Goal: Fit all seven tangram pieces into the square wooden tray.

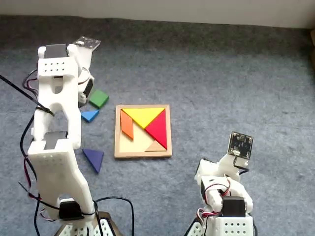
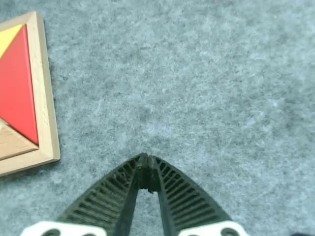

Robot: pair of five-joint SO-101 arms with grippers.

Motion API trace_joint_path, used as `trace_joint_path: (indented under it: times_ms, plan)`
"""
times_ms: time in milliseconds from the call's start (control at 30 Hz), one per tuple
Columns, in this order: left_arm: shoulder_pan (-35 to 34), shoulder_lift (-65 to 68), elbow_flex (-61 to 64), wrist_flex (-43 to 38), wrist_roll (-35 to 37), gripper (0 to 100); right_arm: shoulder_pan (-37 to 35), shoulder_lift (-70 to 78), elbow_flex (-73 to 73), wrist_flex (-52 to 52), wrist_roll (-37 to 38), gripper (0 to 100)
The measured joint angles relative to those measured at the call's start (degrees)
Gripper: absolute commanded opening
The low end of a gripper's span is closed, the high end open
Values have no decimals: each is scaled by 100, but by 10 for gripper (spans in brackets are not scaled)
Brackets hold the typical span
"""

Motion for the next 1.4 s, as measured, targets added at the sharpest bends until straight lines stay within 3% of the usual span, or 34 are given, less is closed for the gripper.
trace_joint_path:
  times_ms: [167, 500, 633, 733, 1067, 1267, 1400]
  plan:
    - [9, 35, 44, -818, 440, 262, 0, 0, 0, 0, 0, 4]
    - [176, 1037, 44, -2927, 1451, 245, 0, 0, 0, 0, 0, 4]
    - [202, 1266, 44, -3253, 1512, 245, 0, 0, 0, 0, 0, 4]
    - [185, 1380, 44, -3051, 1486, 245, 0, 0, 0, 0, 0, 4]
    - [185, 1389, 44, -1398, 360, 245, 0, 0, 0, 0, 0, 4]
    - [185, 1336, -229, -448, 237, 252, 0, 0, 0, 0, 0, 4]
    - [185, 976, -404, -88, 237, 316, 0, 0, 0, 0, 0, 4]
